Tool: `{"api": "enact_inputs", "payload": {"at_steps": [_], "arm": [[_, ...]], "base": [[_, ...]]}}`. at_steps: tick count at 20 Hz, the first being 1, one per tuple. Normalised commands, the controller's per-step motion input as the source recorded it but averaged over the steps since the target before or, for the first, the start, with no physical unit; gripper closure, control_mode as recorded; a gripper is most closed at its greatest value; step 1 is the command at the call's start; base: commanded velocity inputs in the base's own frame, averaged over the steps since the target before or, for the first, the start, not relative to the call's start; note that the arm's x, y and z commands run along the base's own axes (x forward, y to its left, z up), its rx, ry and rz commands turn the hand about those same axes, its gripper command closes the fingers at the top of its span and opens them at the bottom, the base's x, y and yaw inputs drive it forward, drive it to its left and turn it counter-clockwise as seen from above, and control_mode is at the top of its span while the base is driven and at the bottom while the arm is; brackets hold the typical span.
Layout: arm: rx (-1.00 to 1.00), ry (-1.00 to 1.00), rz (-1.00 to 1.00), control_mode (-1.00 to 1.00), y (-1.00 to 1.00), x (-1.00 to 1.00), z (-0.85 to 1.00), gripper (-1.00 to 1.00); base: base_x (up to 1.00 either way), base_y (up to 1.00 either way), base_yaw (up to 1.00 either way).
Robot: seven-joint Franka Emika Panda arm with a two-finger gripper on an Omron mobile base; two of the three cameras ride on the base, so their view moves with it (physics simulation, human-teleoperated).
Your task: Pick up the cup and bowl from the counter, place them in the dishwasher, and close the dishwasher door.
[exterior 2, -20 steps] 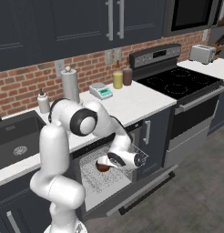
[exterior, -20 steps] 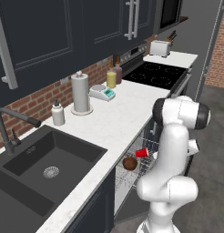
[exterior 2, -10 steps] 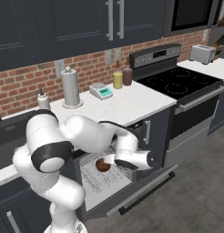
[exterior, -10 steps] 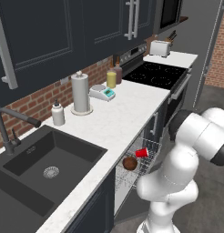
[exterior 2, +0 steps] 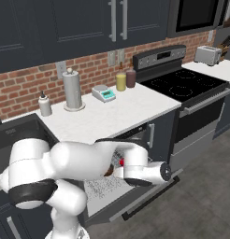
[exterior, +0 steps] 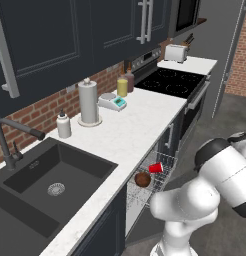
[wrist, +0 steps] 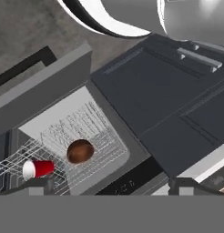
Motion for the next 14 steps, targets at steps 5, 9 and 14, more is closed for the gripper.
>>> {"api": "enact_inputs", "payload": {"at_steps": [5,9,14], "arm": [[0.0,-0.11,0.24,-1.0,-0.89,-0.42,-0.01,-1.0],[0.12,0.02,0.06,-1.0,-0.89,-0.06,-0.08,-1.0],[0.17,0.0,0.05,-1.0,-0.86,0.0,-0.23,-1.0]], "base": [[0.0,0.0,0.0],[0.0,0.0,0.0],[0.0,0.0,0.0]]}}
